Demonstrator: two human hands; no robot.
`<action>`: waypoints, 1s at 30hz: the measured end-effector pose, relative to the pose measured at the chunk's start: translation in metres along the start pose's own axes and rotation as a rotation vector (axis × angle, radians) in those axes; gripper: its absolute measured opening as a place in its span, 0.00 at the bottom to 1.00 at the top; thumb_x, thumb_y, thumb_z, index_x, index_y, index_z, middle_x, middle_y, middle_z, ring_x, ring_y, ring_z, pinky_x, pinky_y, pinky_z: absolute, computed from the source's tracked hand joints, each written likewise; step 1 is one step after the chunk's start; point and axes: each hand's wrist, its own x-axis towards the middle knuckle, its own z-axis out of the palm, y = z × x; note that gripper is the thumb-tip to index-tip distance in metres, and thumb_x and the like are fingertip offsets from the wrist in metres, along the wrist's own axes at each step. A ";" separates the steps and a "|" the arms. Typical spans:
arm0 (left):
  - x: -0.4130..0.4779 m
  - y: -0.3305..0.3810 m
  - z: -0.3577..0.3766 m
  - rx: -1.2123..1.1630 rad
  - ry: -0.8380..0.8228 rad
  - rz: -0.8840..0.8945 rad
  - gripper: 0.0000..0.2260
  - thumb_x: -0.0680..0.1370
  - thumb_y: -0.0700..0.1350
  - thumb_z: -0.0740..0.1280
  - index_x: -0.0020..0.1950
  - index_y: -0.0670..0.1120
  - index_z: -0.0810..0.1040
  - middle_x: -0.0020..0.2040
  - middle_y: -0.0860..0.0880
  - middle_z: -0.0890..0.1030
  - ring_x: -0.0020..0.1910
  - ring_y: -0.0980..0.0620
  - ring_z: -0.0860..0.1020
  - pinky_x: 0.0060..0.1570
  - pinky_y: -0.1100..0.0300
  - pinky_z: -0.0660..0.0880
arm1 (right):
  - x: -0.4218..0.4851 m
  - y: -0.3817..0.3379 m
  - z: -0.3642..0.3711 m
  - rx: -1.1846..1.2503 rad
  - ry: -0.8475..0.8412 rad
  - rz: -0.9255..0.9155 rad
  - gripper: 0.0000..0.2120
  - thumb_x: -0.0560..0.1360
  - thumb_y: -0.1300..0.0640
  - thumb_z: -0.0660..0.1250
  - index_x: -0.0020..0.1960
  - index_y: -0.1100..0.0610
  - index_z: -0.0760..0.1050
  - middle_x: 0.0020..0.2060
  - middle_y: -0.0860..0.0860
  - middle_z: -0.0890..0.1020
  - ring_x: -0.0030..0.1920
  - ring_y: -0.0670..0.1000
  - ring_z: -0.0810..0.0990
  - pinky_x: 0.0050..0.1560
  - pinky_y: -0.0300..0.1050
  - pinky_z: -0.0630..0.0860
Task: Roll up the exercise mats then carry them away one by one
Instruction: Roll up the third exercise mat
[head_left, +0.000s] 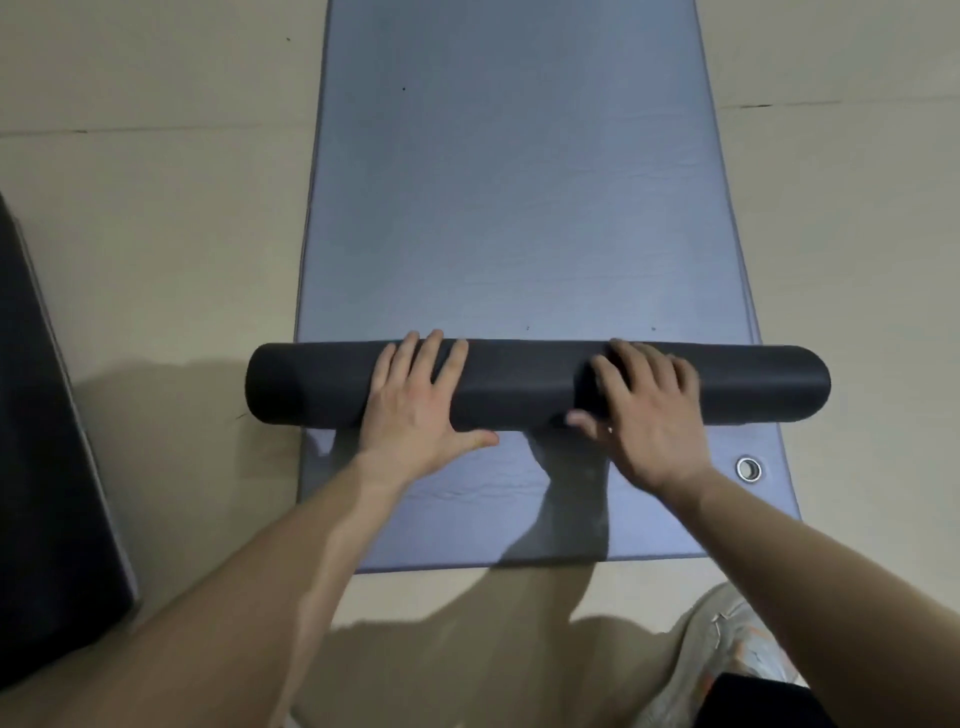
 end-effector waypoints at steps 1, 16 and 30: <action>0.013 -0.004 -0.006 0.012 -0.065 0.016 0.52 0.66 0.79 0.62 0.82 0.50 0.56 0.81 0.44 0.60 0.80 0.41 0.55 0.79 0.44 0.47 | -0.004 -0.001 0.006 -0.056 -0.049 -0.027 0.44 0.71 0.32 0.69 0.76 0.59 0.67 0.75 0.63 0.69 0.74 0.67 0.67 0.72 0.68 0.57; 0.027 -0.010 -0.052 0.041 -0.398 0.148 0.47 0.61 0.63 0.78 0.75 0.58 0.61 0.62 0.50 0.76 0.57 0.44 0.78 0.54 0.50 0.73 | 0.036 0.005 -0.036 -0.087 -0.504 -0.096 0.48 0.60 0.38 0.78 0.74 0.46 0.62 0.61 0.51 0.77 0.60 0.56 0.78 0.65 0.52 0.72; -0.073 0.007 -0.028 -0.010 -0.024 -0.117 0.36 0.74 0.67 0.68 0.79 0.54 0.64 0.78 0.45 0.66 0.76 0.40 0.63 0.74 0.39 0.59 | -0.009 0.007 -0.040 0.146 -0.596 -0.013 0.51 0.73 0.31 0.70 0.85 0.46 0.46 0.82 0.53 0.56 0.82 0.57 0.52 0.80 0.63 0.49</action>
